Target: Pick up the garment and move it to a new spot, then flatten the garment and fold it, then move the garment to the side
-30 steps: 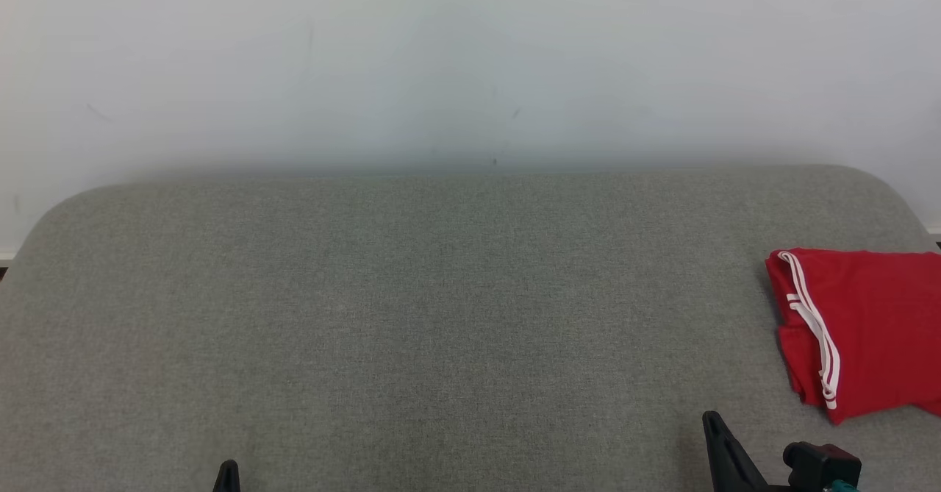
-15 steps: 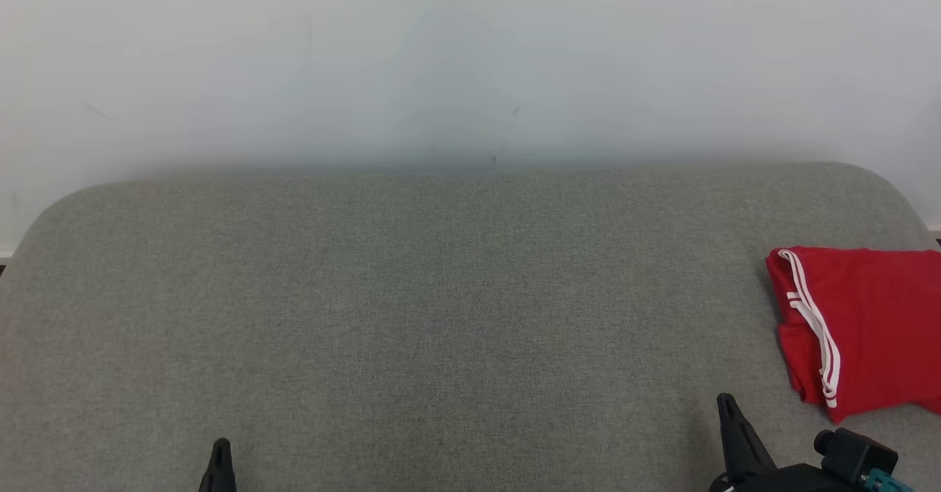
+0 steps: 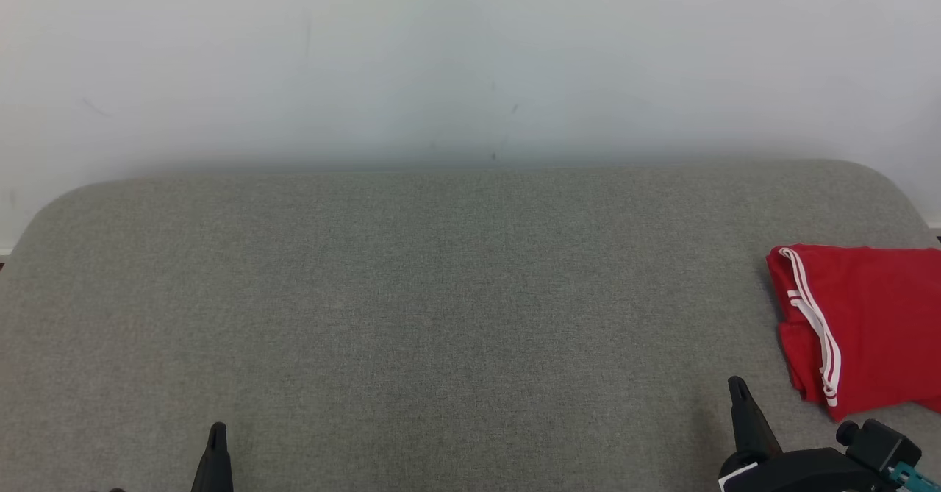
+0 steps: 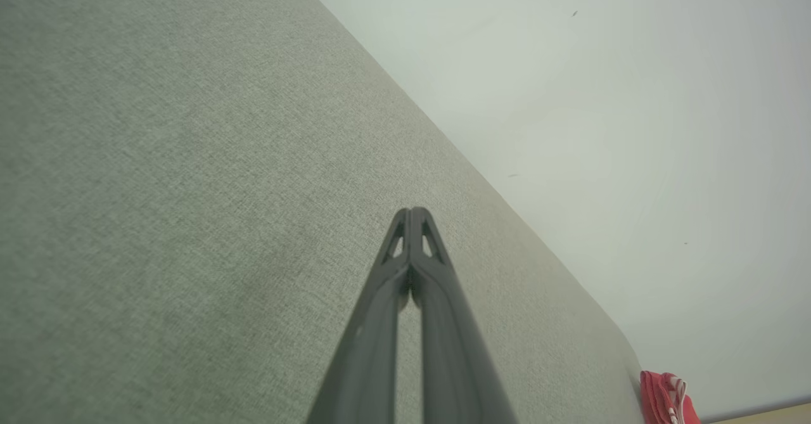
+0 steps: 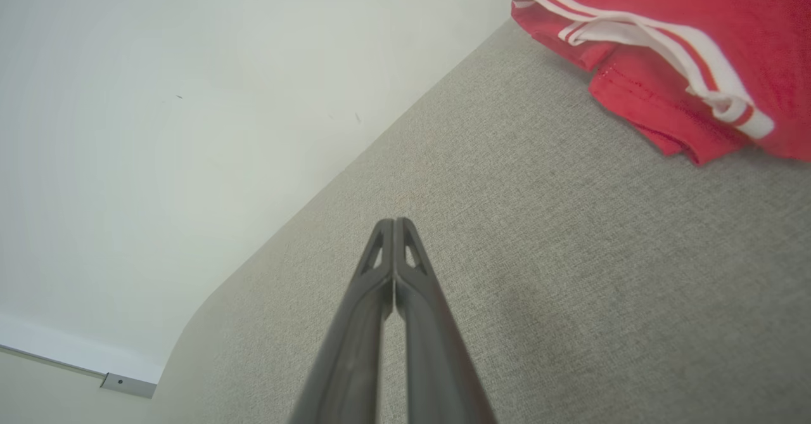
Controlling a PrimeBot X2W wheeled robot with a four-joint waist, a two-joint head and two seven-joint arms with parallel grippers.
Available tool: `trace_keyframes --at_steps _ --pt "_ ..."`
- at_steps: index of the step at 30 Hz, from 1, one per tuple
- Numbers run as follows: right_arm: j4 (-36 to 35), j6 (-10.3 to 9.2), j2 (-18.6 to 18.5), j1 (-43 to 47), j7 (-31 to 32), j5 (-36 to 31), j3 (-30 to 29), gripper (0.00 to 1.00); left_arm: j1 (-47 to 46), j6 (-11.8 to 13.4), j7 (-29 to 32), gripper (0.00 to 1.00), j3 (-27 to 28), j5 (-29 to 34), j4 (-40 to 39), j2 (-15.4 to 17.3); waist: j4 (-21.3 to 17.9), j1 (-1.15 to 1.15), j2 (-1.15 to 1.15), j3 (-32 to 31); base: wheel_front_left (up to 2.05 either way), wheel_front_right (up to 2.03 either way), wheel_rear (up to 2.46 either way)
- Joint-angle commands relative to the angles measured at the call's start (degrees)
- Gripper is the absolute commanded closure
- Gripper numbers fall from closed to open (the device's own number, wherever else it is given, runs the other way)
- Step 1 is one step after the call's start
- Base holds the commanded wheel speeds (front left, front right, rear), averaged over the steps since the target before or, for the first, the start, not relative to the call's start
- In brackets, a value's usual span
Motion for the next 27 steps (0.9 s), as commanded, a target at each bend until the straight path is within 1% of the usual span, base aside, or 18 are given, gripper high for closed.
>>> trace_keyframes --at_steps 1,20,27 --pt "-0.7 -0.04 0.0 -1.2 0.2 2.0 -0.3 1.00 -1.9 0.0 0.5 1.00 0.3 -1.7 -0.5 0.4 0.0 0.00 0.00 0.0 0.00 0.00 0.00" --pt "-1.1 -0.07 0.0 -2.9 2.1 16.1 -1.7 1.00 -5.4 -0.1 4.6 1.00 1.3 -14.1 1.2 0.4 -0.1 0.00 0.00 0.4 0.00 0.00 0.00" --pt "-1.2 -0.07 0.0 -3.3 2.6 19.8 -2.1 1.00 -6.4 -0.1 5.6 1.00 1.5 -17.4 1.6 0.4 -0.1 0.00 0.00 0.6 0.00 0.00 0.00"
